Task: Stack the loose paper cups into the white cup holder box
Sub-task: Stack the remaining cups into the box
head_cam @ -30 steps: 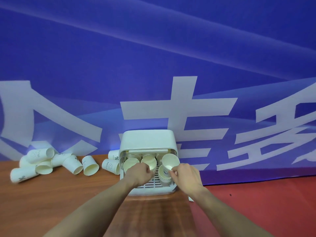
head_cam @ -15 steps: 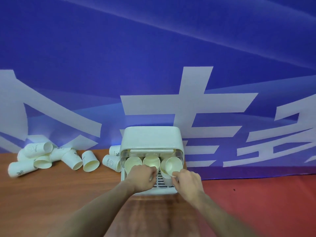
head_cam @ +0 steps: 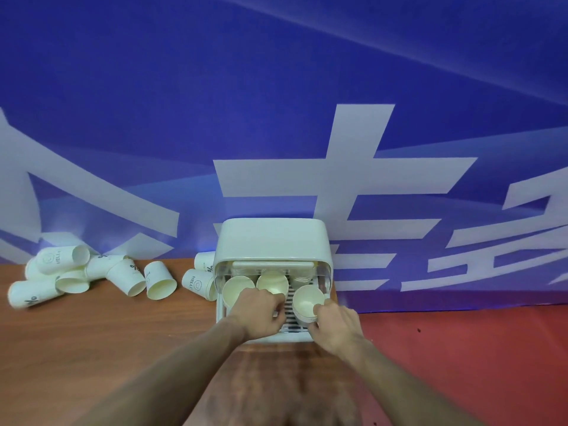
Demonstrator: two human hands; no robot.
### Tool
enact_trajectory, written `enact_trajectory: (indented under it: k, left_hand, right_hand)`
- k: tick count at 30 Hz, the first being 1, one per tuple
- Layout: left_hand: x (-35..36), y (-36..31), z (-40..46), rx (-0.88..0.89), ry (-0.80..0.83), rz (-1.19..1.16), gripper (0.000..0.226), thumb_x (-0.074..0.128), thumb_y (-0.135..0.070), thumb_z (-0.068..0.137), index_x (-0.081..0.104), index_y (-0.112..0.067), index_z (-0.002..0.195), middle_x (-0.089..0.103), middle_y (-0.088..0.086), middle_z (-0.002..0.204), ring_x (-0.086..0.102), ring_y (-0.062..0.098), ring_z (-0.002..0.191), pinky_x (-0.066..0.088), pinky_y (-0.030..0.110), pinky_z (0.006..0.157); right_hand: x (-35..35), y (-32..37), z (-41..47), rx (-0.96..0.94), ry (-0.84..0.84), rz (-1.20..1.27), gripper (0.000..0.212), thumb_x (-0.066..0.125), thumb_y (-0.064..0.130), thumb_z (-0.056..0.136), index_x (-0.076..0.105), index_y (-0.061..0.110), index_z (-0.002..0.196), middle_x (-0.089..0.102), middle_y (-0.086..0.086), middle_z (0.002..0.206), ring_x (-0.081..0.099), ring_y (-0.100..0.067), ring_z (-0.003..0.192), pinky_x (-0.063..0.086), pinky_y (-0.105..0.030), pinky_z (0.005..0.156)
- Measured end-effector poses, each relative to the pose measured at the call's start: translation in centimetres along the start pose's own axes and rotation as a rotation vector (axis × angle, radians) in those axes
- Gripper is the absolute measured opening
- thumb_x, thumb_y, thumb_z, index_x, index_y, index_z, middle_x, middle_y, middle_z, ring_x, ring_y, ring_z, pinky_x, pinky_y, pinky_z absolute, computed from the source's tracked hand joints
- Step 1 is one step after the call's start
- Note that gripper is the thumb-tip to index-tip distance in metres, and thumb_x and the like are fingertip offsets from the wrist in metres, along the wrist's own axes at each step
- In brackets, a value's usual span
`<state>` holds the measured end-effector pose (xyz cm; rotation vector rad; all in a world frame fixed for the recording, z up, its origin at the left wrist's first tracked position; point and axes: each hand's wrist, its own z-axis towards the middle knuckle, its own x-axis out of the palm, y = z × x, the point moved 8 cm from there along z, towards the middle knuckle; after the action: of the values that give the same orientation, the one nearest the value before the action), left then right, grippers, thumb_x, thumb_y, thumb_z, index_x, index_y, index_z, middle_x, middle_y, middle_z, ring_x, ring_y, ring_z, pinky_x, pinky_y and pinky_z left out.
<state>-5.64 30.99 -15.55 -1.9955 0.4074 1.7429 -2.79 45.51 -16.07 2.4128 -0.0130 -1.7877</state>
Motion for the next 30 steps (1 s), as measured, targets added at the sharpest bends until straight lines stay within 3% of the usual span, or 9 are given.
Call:
enact_trajectory:
  k: [6, 12, 15, 19, 23, 26, 30]
  left_hand:
    - [-1.1, -0.1, -1.0, 0.041, 0.039, -0.067, 0.022, 0.043, -0.036, 0.086, 0.059, -0.021, 0.091, 0.07, 0.003, 0.083, 0.062, 0.031, 0.078, 0.042, 0.032, 0.065]
    - [-4.4, 0.1, -3.1, 0.051, -0.007, -0.023, 0.023, 0.044, -0.035, 0.087, 0.061, -0.021, 0.092, 0.07, 0.006, 0.084, 0.062, 0.032, 0.081, 0.032, 0.031, 0.061]
    - [-6.0, 1.2, -5.0, 0.031, -0.024, 0.013, 0.019, 0.044, -0.036, 0.087, 0.058, -0.023, 0.088, 0.07, 0.005, 0.084, 0.063, 0.029, 0.082, 0.034, 0.031, 0.062]
    - [-8.0, 4.6, -8.6, -0.056, -0.052, 0.083, 0.026, 0.042, -0.041, 0.087, 0.06, -0.022, 0.093, 0.07, 0.006, 0.087, 0.063, 0.03, 0.083, 0.042, 0.033, 0.067]
    - [-10.0, 9.0, -12.9, -0.163, -0.061, 0.105, 0.024, 0.044, -0.041, 0.088, 0.059, -0.023, 0.092, 0.067, 0.004, 0.087, 0.058, 0.025, 0.079, 0.033, 0.031, 0.058]
    - [-10.6, 12.8, -16.2, -0.256, -0.066, 0.095, 0.029, 0.04, -0.044, 0.087, 0.059, -0.023, 0.092, 0.067, 0.001, 0.085, 0.061, 0.023, 0.078, 0.043, 0.032, 0.063]
    - [-10.4, 16.5, -20.0, -0.355, -0.021, 0.095, 0.026, 0.043, -0.045, 0.087, 0.06, -0.026, 0.096, 0.056, -0.004, 0.079, 0.061, 0.021, 0.083, 0.041, 0.032, 0.066]
  right_hand:
    - [-1.1, -0.1, -1.0, -0.006, -0.03, -0.026, 0.033, 0.047, 0.03, 0.088, 0.054, 0.02, 0.118, 0.065, -0.004, 0.105, 0.064, -0.03, 0.095, 0.041, -0.035, 0.07]
    - [-4.0, 2.3, -2.2, -0.036, -0.076, -0.024, 0.03, 0.046, 0.03, 0.087, 0.06, 0.017, 0.11, 0.066, -0.007, 0.103, 0.064, -0.031, 0.096, 0.047, -0.037, 0.077]
    - [-5.4, 5.1, -2.9, -0.105, -0.118, -0.005, 0.028, 0.045, 0.031, 0.086, 0.063, 0.018, 0.104, 0.067, -0.006, 0.104, 0.063, -0.03, 0.097, 0.047, -0.036, 0.078]
    - [-6.5, 9.8, -3.8, -0.196, -0.136, -0.028, 0.028, 0.045, 0.034, 0.088, 0.066, 0.017, 0.098, 0.067, -0.008, 0.101, 0.062, -0.032, 0.097, 0.046, -0.035, 0.076]
    - [-7.3, 14.6, -3.9, -0.269, -0.135, -0.035, 0.025, 0.045, 0.029, 0.086, 0.065, 0.017, 0.096, 0.068, -0.009, 0.1, 0.063, -0.034, 0.095, 0.042, -0.034, 0.071]
    - [-7.2, 18.4, -3.8, -0.315, -0.122, -0.022, 0.026, 0.046, 0.027, 0.085, 0.066, 0.018, 0.099, 0.068, -0.008, 0.104, 0.062, -0.033, 0.099, 0.042, -0.034, 0.074]
    - [-6.5, 23.0, -3.2, -0.351, -0.113, -0.028, 0.031, 0.046, 0.031, 0.084, 0.066, 0.018, 0.104, 0.067, -0.009, 0.106, 0.062, -0.033, 0.101, 0.047, -0.036, 0.08]
